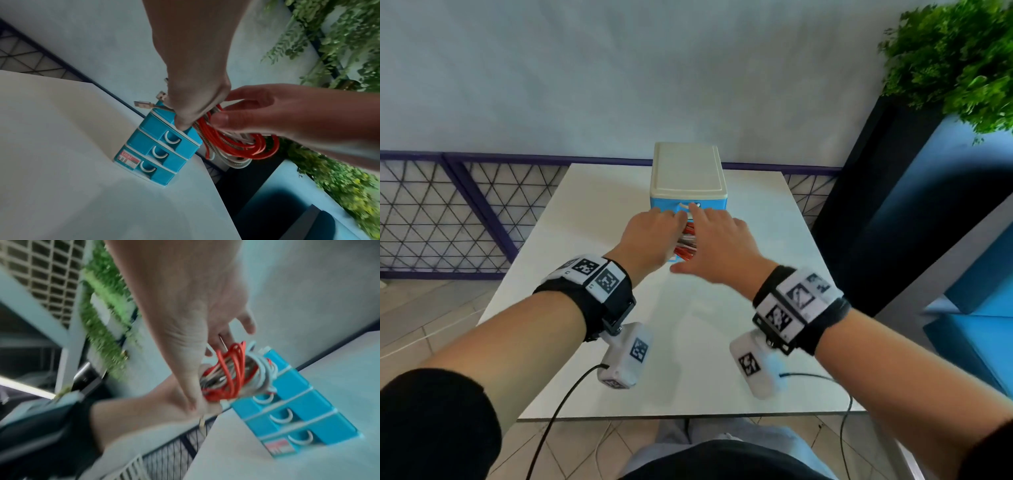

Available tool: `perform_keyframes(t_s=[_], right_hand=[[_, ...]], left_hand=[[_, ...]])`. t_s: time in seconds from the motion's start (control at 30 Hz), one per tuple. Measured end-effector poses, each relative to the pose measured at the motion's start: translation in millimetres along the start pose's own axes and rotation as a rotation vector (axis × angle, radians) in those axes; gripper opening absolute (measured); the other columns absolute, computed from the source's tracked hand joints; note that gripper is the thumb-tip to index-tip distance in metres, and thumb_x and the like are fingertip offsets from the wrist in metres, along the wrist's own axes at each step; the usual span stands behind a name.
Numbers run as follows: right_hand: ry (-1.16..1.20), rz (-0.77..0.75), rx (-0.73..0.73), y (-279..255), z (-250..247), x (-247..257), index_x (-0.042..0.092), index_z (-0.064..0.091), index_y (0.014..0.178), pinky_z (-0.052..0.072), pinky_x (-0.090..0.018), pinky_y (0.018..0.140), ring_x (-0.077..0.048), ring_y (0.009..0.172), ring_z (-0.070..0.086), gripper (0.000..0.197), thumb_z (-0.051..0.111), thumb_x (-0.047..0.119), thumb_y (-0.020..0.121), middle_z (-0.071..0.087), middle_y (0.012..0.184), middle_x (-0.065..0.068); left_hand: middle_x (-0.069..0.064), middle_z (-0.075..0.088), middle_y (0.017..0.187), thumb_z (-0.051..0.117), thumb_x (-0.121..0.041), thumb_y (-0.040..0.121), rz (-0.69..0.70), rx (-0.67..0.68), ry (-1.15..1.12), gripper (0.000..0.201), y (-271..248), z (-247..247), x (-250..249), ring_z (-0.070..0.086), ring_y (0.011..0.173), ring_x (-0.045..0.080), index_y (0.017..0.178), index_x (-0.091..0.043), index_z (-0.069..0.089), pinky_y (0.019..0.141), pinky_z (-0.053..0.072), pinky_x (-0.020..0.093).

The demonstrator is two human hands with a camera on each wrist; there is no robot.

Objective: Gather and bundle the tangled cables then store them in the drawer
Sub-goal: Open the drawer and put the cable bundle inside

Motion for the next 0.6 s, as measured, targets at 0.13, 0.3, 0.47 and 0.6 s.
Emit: perform_keyframes(t_s=[0.13, 0.3, 0.47, 0.6], right_hand=[[-0.304, 0.003, -0.08, -4, 28, -6, 0.006, -0.001, 0.151, 0.011, -0.058, 0.114, -0.028, 0.147, 0.014, 0.12, 0.065, 0.067, 0.07, 0.023, 0.155, -0.011], [-0.059, -0.07, -0.132, 8, 34, -24, 0.016, 0.044, 0.132, 0.045, -0.039, 0.084, -0.029, 0.105, 0.062, 0.05, 0.055, 0.035, 0.087, 0.065, 0.114, -0.004], [-0.02, -0.122, -0.019, 15, 44, -32, 0.015, 0.052, 0.115, 0.042, -0.033, 0.069, -0.03, 0.09, 0.064, 0.03, 0.051, 0.03, 0.089, 0.067, 0.106, -0.004], [-0.074, -0.099, 0.035, 35, 42, -44, 0.017, 0.047, 0.124, 0.04, -0.033, 0.068, -0.03, 0.093, 0.064, 0.037, 0.048, 0.028, 0.089, 0.066, 0.107, -0.005]], left_hand=[[0.005, 0.067, 0.093, 0.064, -0.028, 0.079, -0.008, 0.038, -0.148, 0.028, -2, 4, 6, 0.063, 0.083, 0.03, 0.103, -0.017, 0.053, 0.056, 0.04, 0.031], [-0.001, 0.064, 0.085, 0.061, -0.014, 0.073, -0.027, 0.128, -0.407, 0.02, -15, 13, 0, 0.061, 0.075, 0.025, 0.085, -0.024, 0.049, 0.058, 0.046, 0.03], [0.001, 0.065, 0.085, 0.065, -0.016, 0.071, -0.057, 0.31, -0.472, 0.024, -6, 33, -3, 0.065, 0.064, 0.023, 0.087, -0.026, 0.048, 0.056, 0.055, 0.035], [-0.004, 0.061, 0.112, 0.072, -0.048, 0.073, -0.024, 0.442, -0.795, 0.059, 17, 26, -2, 0.067, 0.089, 0.02, 0.122, -0.026, 0.047, 0.074, 0.058, 0.038]])
Point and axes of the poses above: each hand's wrist, its own y-axis towards the middle knuckle, its own z-axis out of the palm, x = y × z, the point moved 8 cm from there along y, towards the middle knuckle
